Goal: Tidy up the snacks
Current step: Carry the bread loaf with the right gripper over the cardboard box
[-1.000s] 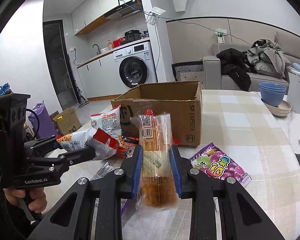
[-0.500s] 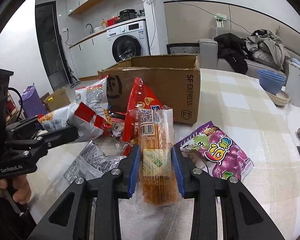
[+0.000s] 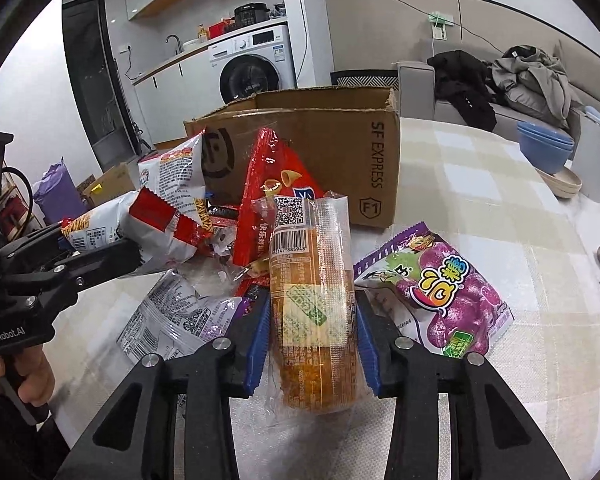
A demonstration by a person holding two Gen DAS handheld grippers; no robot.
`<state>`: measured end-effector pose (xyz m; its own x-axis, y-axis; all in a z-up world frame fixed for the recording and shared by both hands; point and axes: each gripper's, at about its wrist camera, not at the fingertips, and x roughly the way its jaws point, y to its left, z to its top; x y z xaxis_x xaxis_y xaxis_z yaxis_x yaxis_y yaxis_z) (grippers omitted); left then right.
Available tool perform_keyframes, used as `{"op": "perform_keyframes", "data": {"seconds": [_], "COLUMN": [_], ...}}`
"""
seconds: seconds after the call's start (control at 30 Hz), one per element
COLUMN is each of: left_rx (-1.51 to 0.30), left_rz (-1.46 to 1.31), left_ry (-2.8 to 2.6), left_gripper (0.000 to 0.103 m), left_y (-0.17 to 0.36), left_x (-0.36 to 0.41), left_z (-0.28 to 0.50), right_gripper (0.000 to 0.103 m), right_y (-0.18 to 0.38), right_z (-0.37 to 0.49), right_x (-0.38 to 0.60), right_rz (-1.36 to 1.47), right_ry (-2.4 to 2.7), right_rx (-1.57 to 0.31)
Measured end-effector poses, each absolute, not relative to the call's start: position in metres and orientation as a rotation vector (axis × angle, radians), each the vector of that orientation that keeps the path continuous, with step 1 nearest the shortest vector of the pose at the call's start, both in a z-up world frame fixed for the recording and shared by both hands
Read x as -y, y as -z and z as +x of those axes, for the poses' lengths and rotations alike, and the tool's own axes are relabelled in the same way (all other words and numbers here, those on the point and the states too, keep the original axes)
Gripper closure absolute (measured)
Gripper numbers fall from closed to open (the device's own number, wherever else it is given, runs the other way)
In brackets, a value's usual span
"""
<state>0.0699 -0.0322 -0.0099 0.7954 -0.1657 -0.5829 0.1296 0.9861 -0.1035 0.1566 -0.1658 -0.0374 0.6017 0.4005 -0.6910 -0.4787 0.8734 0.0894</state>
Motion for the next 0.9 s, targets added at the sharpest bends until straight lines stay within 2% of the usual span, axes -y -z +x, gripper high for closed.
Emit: {"op": "perform_keyframes", "data": {"seconds": [0.4, 0.9], "left_rx": [-0.610, -0.545], "left_rz": [-0.076, -0.091], "left_ry": [0.144, 0.118], "left_gripper": [0.048, 0.048], "left_y": [0.001, -0.040], "left_x": [0.025, 0.014], "left_z": [0.069, 0.083], "right_gripper": [0.064, 0.064], "right_y": [0.017, -0.027], "right_z": [0.146, 0.153], "right_x": [0.166, 0.158], "right_rz": [-0.085, -0.059], "right_ry": [-0.538, -0.568], "right_rx": [-0.714, -0.644]}}
